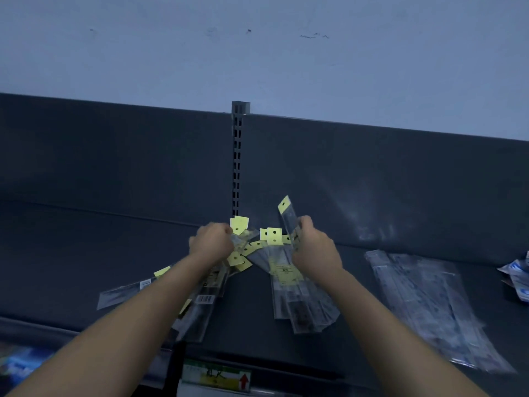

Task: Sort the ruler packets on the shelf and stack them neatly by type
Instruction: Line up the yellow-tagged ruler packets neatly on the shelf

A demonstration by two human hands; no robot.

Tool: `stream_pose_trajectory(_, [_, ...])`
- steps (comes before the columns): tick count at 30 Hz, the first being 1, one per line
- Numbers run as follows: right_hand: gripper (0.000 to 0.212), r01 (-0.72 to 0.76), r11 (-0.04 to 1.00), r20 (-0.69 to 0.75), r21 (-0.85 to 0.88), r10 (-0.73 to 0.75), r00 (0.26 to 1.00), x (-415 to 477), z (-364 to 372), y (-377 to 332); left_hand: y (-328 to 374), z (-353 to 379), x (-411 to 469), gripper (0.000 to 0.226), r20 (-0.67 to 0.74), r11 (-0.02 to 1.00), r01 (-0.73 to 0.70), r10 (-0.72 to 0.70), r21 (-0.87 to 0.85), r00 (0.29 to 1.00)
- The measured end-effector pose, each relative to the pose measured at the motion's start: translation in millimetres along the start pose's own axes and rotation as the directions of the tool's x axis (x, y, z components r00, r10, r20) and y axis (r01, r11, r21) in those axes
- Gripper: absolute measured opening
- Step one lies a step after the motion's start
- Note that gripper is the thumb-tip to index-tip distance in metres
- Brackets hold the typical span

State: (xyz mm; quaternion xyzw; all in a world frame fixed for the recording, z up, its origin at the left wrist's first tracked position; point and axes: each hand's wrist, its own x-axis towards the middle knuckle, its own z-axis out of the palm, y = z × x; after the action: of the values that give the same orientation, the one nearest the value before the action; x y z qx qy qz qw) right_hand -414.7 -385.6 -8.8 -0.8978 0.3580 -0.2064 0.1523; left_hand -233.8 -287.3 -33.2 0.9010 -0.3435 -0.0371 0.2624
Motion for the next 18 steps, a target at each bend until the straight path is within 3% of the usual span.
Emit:
stream_pose_trajectory(2, [0.070, -0.006, 0.988, 0.018, -0.152, 0.009, 1.000, 0, 9, -2, -8, -2, -2, 0.028, 0.025, 0.991, 0.031, -0.035, 0.132, 0.999])
stream_pose_trajectory(4, [0.066, 0.006, 0.959, 0.066, -0.284, 0.013, 0.998, 0, 14, -5, -13, -6, -5, 0.027, 0.081, 0.975, 0.060, -0.079, 0.213, 0.994])
stream_pose_trajectory(6, [0.056, 0.036, 0.936, 0.145, -0.350, 0.016, 0.989, -1, 20, -7, -18, -8, -7, 0.053, 0.183, 0.967, 0.064, -0.111, 0.246, 0.977])
stream_pose_trajectory(9, [0.038, 0.005, 0.950, 0.252, -0.312, 0.078, 0.965, 1, 34, -7, -20, -13, -11, 0.094, 0.323, 0.973, 0.032, -0.106, 0.227, 0.940])
stream_pose_trajectory(13, [0.049, -0.069, 0.961, 0.287, -0.266, 0.147, 0.947, 5, 49, -6, -21, -12, -9, 0.120, 0.343, 0.945, 0.010, -0.129, 0.327, 0.931])
stream_pose_trajectory(16, [0.049, -0.052, 0.956, 0.269, -0.290, 0.134, 0.954, 7, 49, -7, -14, -13, -7, 0.107, 0.374, 0.967, 0.053, -0.146, 0.249, 0.916])
stream_pose_trajectory(18, [0.049, -0.029, 0.951, 0.261, -0.306, 0.113, 0.959, 7, 49, -8, -9, -16, -8, 0.070, 0.408, 0.983, 0.067, -0.133, 0.173, 0.903])
